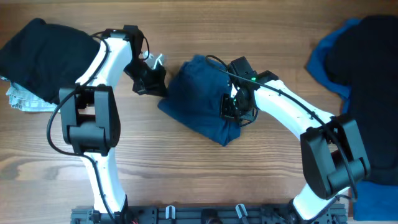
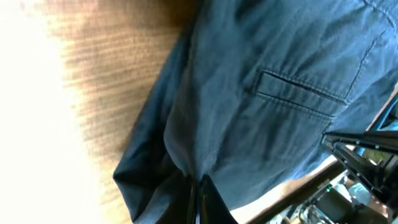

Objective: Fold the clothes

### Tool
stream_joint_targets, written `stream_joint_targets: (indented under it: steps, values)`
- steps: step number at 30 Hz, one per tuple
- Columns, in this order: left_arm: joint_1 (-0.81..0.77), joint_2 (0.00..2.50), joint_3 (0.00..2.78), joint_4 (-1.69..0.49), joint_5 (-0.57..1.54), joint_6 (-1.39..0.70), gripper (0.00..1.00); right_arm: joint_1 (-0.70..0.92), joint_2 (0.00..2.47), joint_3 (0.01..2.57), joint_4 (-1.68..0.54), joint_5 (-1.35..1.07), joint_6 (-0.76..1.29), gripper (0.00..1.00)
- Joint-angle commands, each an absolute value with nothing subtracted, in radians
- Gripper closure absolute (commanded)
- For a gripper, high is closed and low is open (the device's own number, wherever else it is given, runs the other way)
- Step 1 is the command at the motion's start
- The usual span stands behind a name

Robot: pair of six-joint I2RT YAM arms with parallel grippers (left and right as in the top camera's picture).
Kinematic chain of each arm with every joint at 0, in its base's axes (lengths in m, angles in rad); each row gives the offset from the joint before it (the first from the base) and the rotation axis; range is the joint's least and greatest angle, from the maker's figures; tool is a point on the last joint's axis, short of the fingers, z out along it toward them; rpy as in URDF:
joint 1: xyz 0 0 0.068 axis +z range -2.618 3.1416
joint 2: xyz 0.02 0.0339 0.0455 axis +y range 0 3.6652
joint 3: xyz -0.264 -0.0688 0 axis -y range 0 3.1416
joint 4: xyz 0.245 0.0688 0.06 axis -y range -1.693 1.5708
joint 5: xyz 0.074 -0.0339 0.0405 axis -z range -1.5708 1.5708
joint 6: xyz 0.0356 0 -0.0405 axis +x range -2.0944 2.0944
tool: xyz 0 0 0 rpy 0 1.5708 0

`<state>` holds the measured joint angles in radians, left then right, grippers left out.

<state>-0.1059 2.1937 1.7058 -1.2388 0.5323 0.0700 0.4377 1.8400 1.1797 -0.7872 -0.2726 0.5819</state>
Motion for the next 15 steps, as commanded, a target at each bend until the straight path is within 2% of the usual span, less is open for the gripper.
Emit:
stream_joint_targets:
  steps: [1, 7, 13, 15]
  values:
    - [-0.109, 2.193, 1.641, -1.165, 0.522, 0.074, 0.96, 0.438, 1.816, 1.168, -0.805, -0.201, 0.574, 0.96]
    - [-0.106, 2.193, 1.575, -1.055, 0.405, 0.014, 0.96, 0.438, 1.816, 1.168, -0.836, -0.126, 0.549, 0.96]
    - [-0.100, 2.191, 1.586, -1.018, 0.399, 0.011, 0.96, 0.438, 1.816, 1.169, -0.819, -0.104, 0.548, 0.96]
    - [-0.098, 2.179, 1.638, -1.055, 0.399, 0.005, 0.96, 0.438, 1.816, 1.185, -0.816, -0.120, 0.545, 0.75]
